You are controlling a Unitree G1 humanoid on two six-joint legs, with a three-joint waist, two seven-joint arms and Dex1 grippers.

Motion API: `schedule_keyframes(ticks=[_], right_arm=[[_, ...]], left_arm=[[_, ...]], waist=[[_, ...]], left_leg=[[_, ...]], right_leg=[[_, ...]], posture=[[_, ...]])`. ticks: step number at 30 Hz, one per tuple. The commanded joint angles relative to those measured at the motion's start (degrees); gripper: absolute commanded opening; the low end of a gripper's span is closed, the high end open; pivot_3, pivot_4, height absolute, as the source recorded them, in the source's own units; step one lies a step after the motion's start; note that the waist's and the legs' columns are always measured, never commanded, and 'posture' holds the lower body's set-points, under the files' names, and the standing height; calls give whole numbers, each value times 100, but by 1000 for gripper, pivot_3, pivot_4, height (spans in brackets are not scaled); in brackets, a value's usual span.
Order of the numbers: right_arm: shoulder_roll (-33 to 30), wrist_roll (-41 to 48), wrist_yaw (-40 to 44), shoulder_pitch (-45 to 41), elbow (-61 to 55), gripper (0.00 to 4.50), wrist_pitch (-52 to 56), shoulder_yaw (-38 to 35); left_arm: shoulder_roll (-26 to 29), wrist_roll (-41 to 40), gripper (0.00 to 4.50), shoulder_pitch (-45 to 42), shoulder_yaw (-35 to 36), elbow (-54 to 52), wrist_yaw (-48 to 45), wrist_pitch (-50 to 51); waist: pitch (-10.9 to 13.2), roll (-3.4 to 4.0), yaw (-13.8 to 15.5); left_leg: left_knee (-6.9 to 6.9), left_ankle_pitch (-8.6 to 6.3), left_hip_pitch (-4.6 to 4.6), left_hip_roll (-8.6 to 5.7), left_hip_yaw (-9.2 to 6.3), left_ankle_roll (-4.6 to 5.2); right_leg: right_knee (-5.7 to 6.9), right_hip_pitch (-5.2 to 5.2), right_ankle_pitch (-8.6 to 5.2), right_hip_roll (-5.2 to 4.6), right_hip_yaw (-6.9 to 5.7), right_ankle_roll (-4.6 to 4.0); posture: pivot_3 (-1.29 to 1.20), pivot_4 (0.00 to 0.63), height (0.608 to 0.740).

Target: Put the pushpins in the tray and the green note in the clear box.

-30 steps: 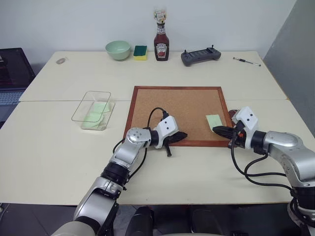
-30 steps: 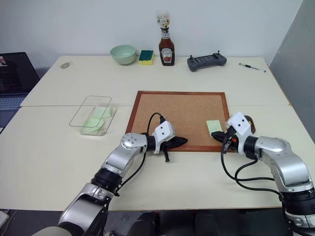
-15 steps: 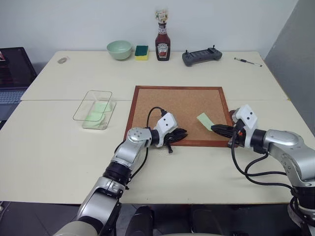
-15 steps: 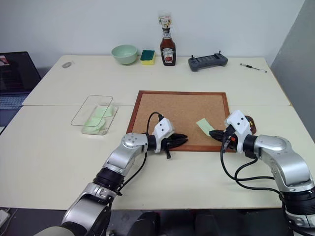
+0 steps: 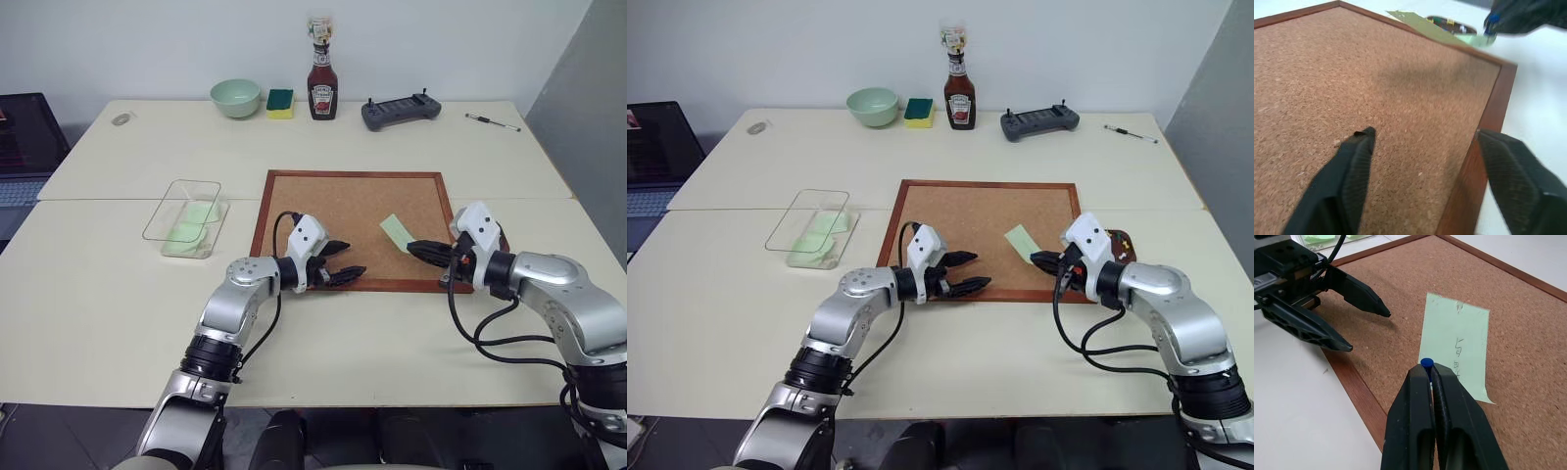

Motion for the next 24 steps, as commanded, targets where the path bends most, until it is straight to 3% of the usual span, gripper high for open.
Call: schedule_keyframes(ticks=[1,7,13,24], right_arm=[[38,-81,-30,-160,-66,0,-252,-53],[106,-168,-69,-221,-97,0,-361,2],[157,-214,-71,-281,-166,0,-392,64],[198,-256,-55,-358,-226,0,-380,66]], left_arm=[[-273,-593,4484,-9,314,-534,358,735],[-732,-1385,4484,-180,625,-787,732,1734],[-1369,-1847,4484,-841,1297,82,1487,2015],[-1607,-2309,4484,-1220,1546,666,1707,2562]], waist=[[0,0,2],[1,-3,-2],[5,-8,3],[5,-9,3]], left_leg=[[0,0,0,0,0,0],[0,0,0,1,-1,0],[4,0,0,-1,0,0],[3,1,-3,-2,1,-2]], right_leg=[[0,0,0,0,0,0],[0,0,0,0,-1,0],[0,2,0,0,-1,1],[-3,-1,0,-1,0,0]], posture=[[0,150,740],[0,150,740],[0,150,740],[0,150,740]])
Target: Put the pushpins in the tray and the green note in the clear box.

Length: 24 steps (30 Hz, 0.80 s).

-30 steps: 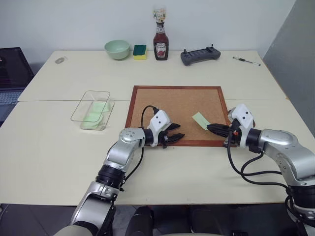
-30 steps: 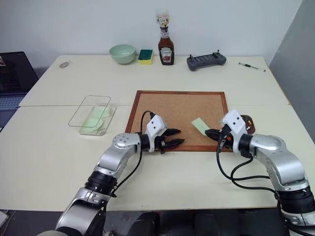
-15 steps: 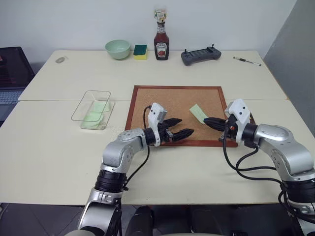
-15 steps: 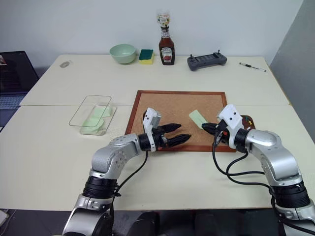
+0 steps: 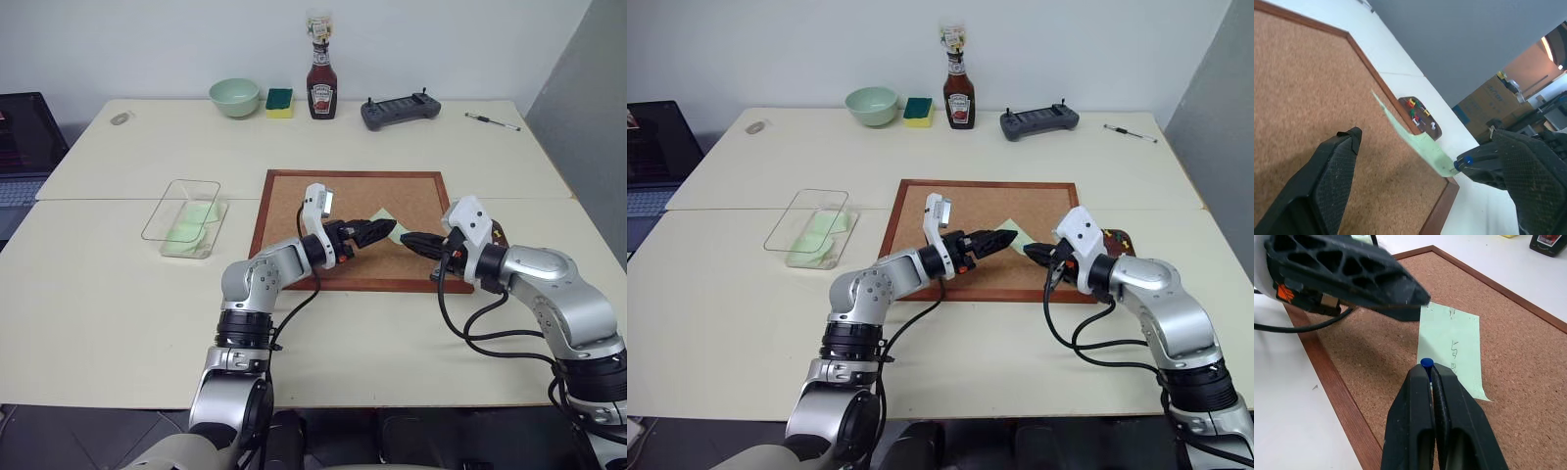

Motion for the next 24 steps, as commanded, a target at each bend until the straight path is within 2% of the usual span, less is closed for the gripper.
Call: schedule_keyframes(ticks=[1,9,10,11,18,24], right_arm=[[4,22,-20,-159,-276,0,-86,-60],[3,13,-4,-196,-305,0,-86,-55],[1,12,-3,-196,-310,0,-85,-57],[-1,13,-2,-196,-316,0,-83,-60],[-12,5,-10,-188,-366,0,-82,-67],[0,-13,-30,-204,-378,0,-108,-77]], left_arm=[[-124,-321,4484,-184,85,-3,51,260],[-348,-431,4484,-402,333,462,387,253],[-374,-420,4132,-434,371,532,444,214],[-392,-414,4078,-465,394,599,462,169],[-495,-457,2897,-597,484,832,512,112],[-506,-426,1555,-597,409,856,480,137]], waist=[[0,0,0],[0,0,0],[0,-1,-1],[0,-1,-2],[0,-1,-2],[0,-1,-2]], left_leg=[[0,0,0,0,0,0],[0,0,1,0,0,-1],[0,0,1,0,0,-1],[0,0,0,0,1,-1],[0,2,1,0,1,-3],[-1,10,0,0,1,-19]], right_leg=[[0,0,0,0,0,0],[0,0,0,0,0,0],[0,0,0,0,0,0],[-1,0,0,0,0,0],[-1,-1,0,0,0,0],[-1,0,0,0,0,0]], posture=[[0,150,740],[0,150,740],[0,150,740],[0,150,740],[0,150,740],[0,150,740]])
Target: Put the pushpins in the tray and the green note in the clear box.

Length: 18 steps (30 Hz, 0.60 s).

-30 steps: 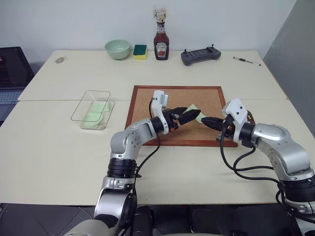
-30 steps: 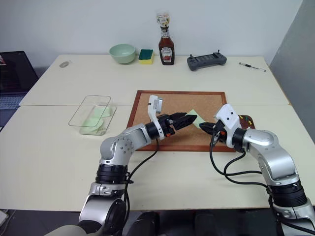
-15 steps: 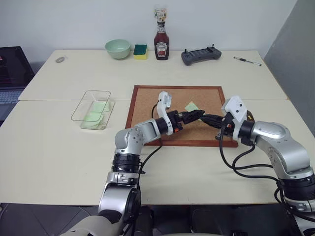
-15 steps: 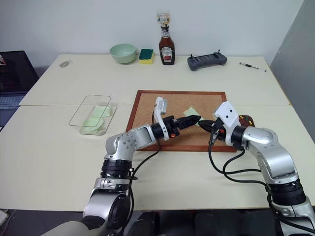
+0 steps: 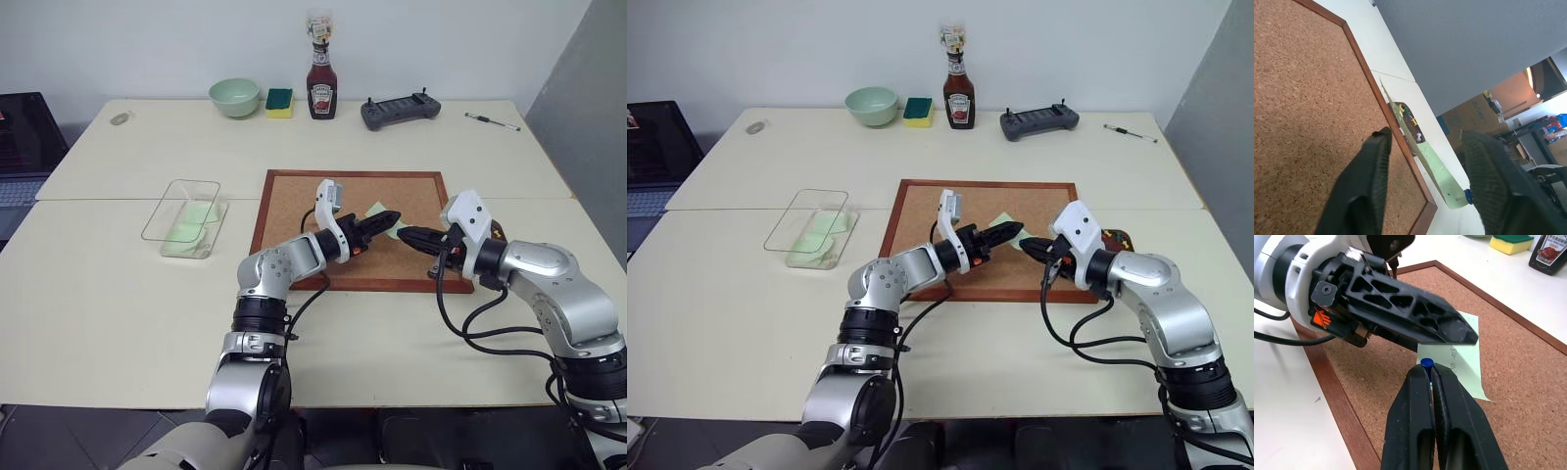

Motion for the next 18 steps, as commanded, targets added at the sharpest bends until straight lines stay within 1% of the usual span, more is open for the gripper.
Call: schedule_keyframes(ticks=[1,2,7,8,18], right_arm=[[-14,-5,-33,-100,-203,0,-115,-78],[-11,-10,-36,-103,-199,0,-125,-78],[41,-19,-86,-114,-193,0,-184,-102],[56,-21,-100,-117,-192,0,-194,-104],[281,-54,-379,-125,-127,0,-363,-147]], left_arm=[[-46,-86,1367,-101,-42,-5,-33,-7],[-46,-90,1119,-106,-40,4,-33,-8],[-63,-105,195,-114,-3,31,1,-24],[-69,-112,70,-114,12,33,11,-32],[-121,-214,70,-72,142,-98,128,-17]], waist=[[0,0,0],[0,0,0],[0,0,0],[0,0,0],[0,0,-1]], left_leg=[[0,0,0,0,0,-1],[0,0,0,0,0,-1],[-1,1,0,0,0,-1],[-1,1,0,0,0,-1],[-1,1,0,0,0,-2]], right_leg=[[0,0,0,0,0,0],[0,0,0,0,0,0],[-1,0,0,0,0,0],[-1,0,0,0,0,0],[-1,0,0,0,0,0]], posture=[[0,150,740],[0,150,740],[0,150,740],[0,150,740],[0,150,740]])
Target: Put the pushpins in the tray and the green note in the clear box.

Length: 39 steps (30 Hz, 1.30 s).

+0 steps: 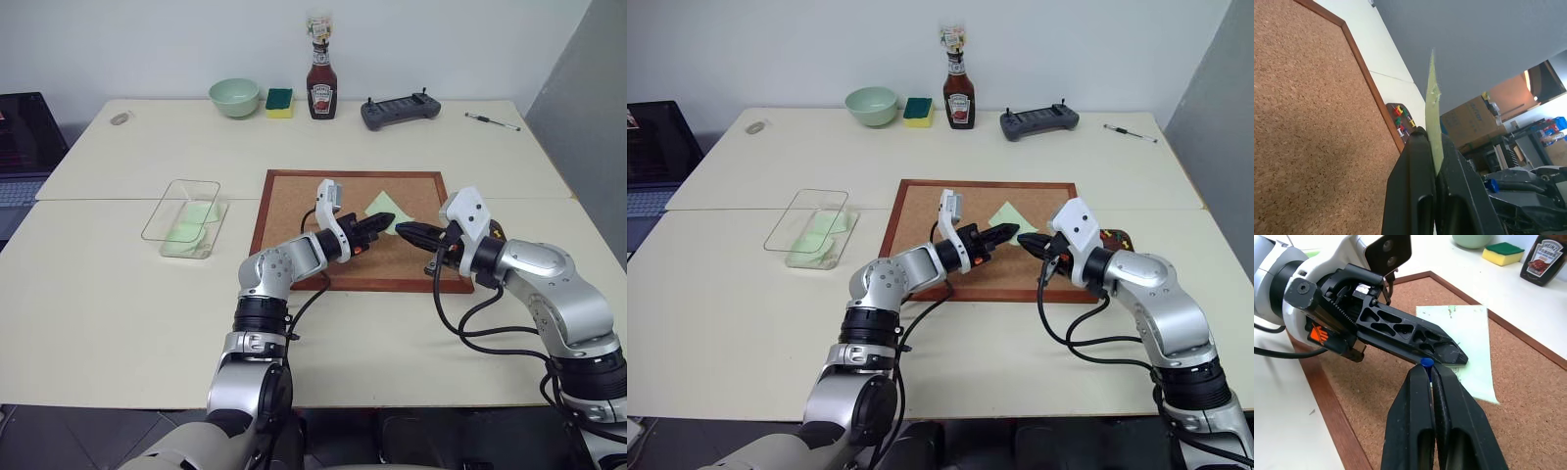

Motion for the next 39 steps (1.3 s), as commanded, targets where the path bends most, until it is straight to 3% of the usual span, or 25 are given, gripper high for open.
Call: schedule_keyframes(ticks=[1,30,39], right_arm=[[97,-10,-149,-111,-126,0,-178,-147],[748,610,-1060,-221,-361,0,499,-691],[-105,-91,-1145,40,84,0,328,-873]], left_arm=[[-72,-158,70,-56,54,-133,73,-18],[17,59,70,57,-267,-207,22,-602],[390,274,70,159,-225,-609,326,-800]], waist=[[0,0,1],[0,0,1],[0,0,-3]], left_leg=[[0,0,0,0,0,0],[-7,0,-1,0,0,0],[-9,-1,-2,0,1,2]], right_leg=[[0,0,0,0,0,0],[-1,-3,0,0,1,0],[-2,-5,0,0,1,0]], posture=[[0,150,740],[0,150,740],[0,150,740]])
